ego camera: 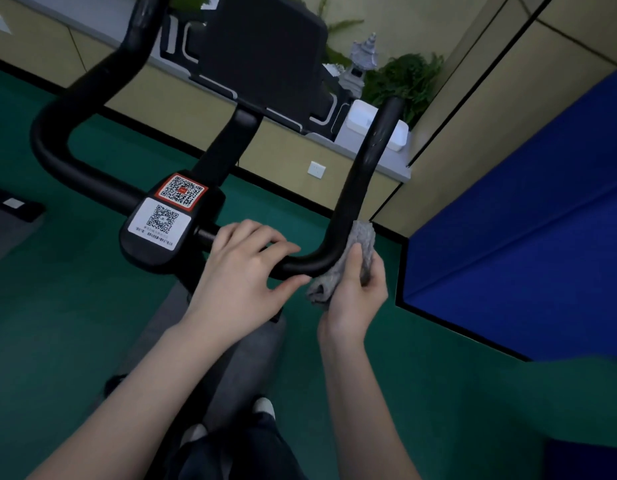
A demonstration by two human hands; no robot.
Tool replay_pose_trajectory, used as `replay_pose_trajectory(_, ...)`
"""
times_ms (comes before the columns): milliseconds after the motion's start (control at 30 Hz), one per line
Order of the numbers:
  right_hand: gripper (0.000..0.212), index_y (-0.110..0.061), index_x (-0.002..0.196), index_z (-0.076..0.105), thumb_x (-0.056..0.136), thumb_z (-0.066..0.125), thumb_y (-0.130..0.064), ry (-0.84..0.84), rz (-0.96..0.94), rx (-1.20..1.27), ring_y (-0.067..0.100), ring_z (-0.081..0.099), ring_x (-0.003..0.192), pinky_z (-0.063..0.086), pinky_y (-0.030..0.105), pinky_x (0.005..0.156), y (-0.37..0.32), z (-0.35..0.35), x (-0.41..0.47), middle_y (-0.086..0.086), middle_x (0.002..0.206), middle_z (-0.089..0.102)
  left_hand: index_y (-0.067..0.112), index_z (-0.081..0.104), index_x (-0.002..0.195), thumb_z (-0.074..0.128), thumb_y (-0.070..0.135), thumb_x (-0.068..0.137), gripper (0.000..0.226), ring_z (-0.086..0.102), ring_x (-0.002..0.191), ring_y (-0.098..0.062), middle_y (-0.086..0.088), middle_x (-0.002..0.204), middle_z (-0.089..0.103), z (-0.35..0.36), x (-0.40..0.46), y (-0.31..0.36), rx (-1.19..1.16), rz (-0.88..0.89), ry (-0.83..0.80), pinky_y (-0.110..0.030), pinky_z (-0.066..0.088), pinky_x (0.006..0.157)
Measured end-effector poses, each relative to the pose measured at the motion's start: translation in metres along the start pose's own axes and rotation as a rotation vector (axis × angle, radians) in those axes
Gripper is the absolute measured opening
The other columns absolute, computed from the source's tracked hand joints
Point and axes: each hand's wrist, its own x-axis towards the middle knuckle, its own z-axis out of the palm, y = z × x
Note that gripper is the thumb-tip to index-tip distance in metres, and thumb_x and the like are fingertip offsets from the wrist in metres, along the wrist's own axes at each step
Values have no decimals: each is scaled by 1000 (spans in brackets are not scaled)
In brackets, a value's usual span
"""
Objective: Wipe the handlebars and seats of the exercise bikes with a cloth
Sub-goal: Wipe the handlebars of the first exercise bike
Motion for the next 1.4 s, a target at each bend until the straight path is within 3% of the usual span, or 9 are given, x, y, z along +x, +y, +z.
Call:
replay_pose_trajectory(67,14,-11,105,68,95,58,-16,-9,-6,-27,23,64,102,50,47,97,-4,0,15,13,109,66,17,72,99,71,43,77,34,58,91,-23,4,91,64,4,1,6,-2,-8,6,-34,34,92)
replay_pose_trajectory(200,12,-8,99,69,88,67,-12,-170,-349,-338,0,55,96,46,15,87,-18,0,38,3,104,54,19,73,94,69,40,77,28,58,87,-20,7,87,63,8,1,13,-31,-51,32,-32,32,92)
replay_pose_trajectory(400,20,-4,100,74,84,72,-17,-838,-936,-911,18,47,100,34,14,92,-55,0,79,3,98,57,23,73,96,69,45,75,30,57,88,-15,11,88,64,6,3,13,-87,-109,-16,-29,28,92)
replay_pose_trajectory(533,21,-9,99,73,89,66,-26,-1137,-955,-1184,22,50,101,39,38,94,-78,31,106,-1,95,62,25,74,95,71,46,74,30,55,88,-12,13,88,64,7,3,14,-140,-150,-11,-30,29,93)
replay_pose_trajectory(733,14,-16,92,71,91,62,-27,-1709,-722,-1427,13,60,79,48,31,74,-83,59,99,1,82,69,29,74,95,72,48,70,31,55,86,-10,14,87,65,8,5,15,-173,-194,9,-29,28,92)
replay_pose_trajectory(933,13,-18,84,65,92,61,-28,-1726,-678,-1520,15,57,76,45,30,69,-91,71,102,-6,70,60,30,75,92,74,47,68,30,55,86,-7,16,86,65,8,6,14,-215,-203,34,-23,24,90)
replay_pose_trajectory(1067,18,-13,87,67,93,60,-28,-1754,-661,-1547,18,59,77,47,33,71,-87,68,97,5,77,65,30,75,93,80,42,69,27,54,86,-8,14,86,66,8,5,14,-216,-206,33,-22,24,92)
replay_pose_trajectory(1300,16,-17,84,64,93,59,-28,-1526,-773,-1517,13,57,75,42,27,68,-88,64,104,-6,73,60,29,74,92,78,43,71,26,54,86,-11,14,87,65,6,4,13,-211,-193,22,-27,26,92)
replay_pose_trajectory(1400,17,-12,91,69,93,60,-26,-1478,-750,-1392,14,59,82,44,26,74,-80,49,102,-2,84,66,28,74,93,78,43,72,27,54,86,-11,13,87,65,6,4,14,-194,-186,8,-30,28,93)
